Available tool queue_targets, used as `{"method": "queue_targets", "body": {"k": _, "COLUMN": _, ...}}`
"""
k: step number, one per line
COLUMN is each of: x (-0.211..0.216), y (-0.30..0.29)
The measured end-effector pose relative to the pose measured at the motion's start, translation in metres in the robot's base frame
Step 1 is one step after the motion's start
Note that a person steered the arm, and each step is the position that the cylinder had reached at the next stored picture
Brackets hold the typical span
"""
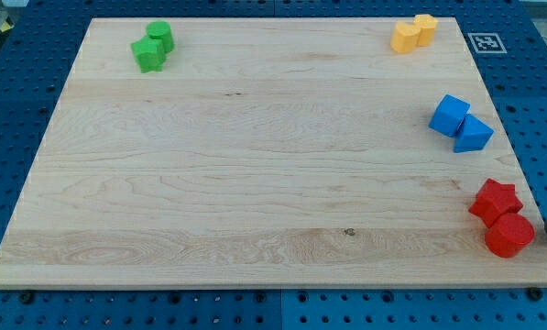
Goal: Move red circle from red star
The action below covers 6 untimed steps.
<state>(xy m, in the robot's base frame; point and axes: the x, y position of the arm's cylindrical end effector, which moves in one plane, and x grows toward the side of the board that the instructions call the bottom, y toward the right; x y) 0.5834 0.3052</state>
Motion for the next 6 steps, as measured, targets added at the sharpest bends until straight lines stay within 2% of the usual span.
{"method": "queue_targets", "body": {"k": 2, "x": 0.003, "y": 0.000}}
{"method": "queue_targets", "body": {"k": 4, "x": 0.031, "y": -0.022}}
{"method": "queue_targets", "body": {"k": 5, "x": -0.001, "y": -0.055}}
{"method": "queue_targets", "body": {"k": 6, "x": -0.007, "y": -0.046}}
